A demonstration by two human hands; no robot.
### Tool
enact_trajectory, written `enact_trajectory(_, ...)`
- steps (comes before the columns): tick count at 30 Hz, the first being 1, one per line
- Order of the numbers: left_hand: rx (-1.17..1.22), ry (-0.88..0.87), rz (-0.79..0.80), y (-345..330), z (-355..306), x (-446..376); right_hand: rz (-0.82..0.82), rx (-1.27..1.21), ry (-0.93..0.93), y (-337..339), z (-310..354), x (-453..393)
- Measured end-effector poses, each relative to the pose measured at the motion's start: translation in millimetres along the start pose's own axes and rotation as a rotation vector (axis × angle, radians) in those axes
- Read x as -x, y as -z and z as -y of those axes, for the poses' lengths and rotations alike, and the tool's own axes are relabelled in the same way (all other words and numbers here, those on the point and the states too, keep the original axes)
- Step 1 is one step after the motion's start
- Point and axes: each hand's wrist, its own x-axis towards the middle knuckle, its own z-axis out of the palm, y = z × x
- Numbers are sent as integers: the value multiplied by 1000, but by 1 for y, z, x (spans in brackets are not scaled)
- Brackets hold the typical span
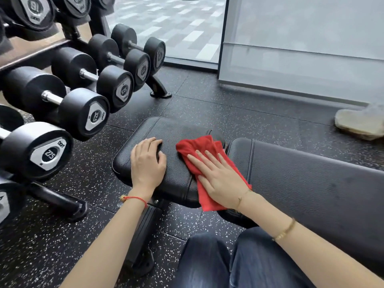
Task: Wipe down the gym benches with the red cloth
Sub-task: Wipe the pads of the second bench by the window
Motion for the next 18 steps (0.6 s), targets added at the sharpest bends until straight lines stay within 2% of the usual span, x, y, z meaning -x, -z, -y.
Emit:
enact_trajectory(6, 10, -15, -2, 0, 2, 1, -27, 87, -196, 8, -33, 49)
enact_trajectory(13, 20, -8, 30, 5, -3, 3, -33, 23, -438, 14, -66, -15)
enact_trajectory(16, 23, -4, 35, 7, -3, 3, -6, 23, -425, 13, -58, -15)
enact_trajectory(18, 29, 0, 34, 7, -4, 4, -17, -3, -334, 8, -47, 11)
